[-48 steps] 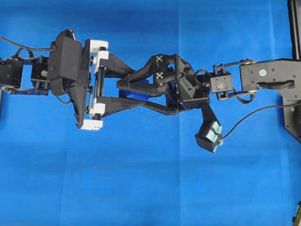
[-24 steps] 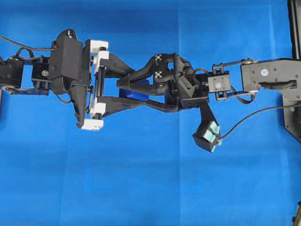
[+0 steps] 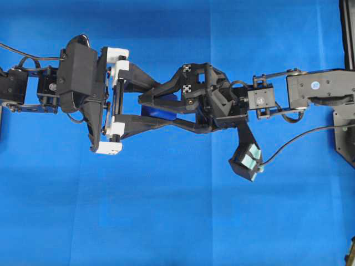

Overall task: Handover the blue block to the right arm after grasping it with the left arm, then place it in the designated position.
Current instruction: 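Close the right gripper on the cube and open the left gripper, then pull the cube back toward the right side with the right gripper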

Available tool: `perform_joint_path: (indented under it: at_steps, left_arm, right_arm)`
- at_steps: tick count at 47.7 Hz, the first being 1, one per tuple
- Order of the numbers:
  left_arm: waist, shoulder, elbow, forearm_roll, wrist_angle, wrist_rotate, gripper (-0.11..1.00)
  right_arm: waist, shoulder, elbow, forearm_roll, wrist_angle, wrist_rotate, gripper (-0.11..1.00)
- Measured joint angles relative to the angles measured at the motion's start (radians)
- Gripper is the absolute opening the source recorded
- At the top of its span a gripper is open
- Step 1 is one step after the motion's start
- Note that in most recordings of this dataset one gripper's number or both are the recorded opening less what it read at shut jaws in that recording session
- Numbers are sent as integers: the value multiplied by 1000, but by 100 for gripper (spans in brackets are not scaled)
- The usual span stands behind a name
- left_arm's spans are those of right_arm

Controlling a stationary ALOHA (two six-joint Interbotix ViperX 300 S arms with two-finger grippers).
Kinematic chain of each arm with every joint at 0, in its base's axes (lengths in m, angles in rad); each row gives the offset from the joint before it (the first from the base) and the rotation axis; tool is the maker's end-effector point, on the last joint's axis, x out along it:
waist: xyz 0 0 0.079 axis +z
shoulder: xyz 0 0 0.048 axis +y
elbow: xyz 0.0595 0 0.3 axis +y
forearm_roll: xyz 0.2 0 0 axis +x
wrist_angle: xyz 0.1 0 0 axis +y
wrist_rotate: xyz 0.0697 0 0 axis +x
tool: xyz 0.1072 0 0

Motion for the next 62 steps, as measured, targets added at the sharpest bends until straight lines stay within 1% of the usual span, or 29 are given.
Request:
perform_joint_path:
  at_steps: [11, 17, 22, 23, 24, 26, 28, 31, 33, 40, 48, 52, 62]
  left_arm:
    - [-3, 15, -14, -2, 20, 3, 46]
    - [-5, 32, -35, 0, 61, 3, 46]
    - [-5, 37, -41, 0, 71, 3, 47]
    - [-6, 37, -41, -2, 71, 5, 49]
    - [-6, 37, -43, -2, 72, 6, 53]
    - [-6, 38, -44, 0, 72, 15, 65]
    - [-5, 37, -44, 0, 71, 8, 78]
    - [-2, 38, -44, 0, 72, 15, 89]
    - [0, 37, -44, 2, 71, 9, 92]
    - [9, 38, -44, 2, 71, 12, 90]
    - [11, 35, -44, 2, 71, 11, 90]
    - [11, 28, -38, 0, 71, 9, 90]
    - [12, -9, -14, 2, 72, 8, 90]
  right_arm:
    - [6, 0, 3, -2, 3, -2, 48]
    - [11, 0, 6, 0, 11, -2, 48]
    - [12, -2, 8, -2, 17, 0, 48]
    - [14, 0, 8, 0, 18, 0, 48]
    - [14, -2, 6, 0, 18, 0, 48]
    - [14, 0, 6, 0, 20, 5, 48]
    - [14, 0, 8, 0, 23, 6, 48]
    - [15, -3, 9, 0, 28, 6, 48]
    - [17, -6, 12, 0, 31, 8, 48]
    - [18, -29, 35, 2, 31, 8, 48]
    - [20, -72, 77, 12, 34, 29, 48]
    - [20, -109, 110, 15, 41, 46, 48]
    - [21, -250, 215, 17, 77, 91, 48]
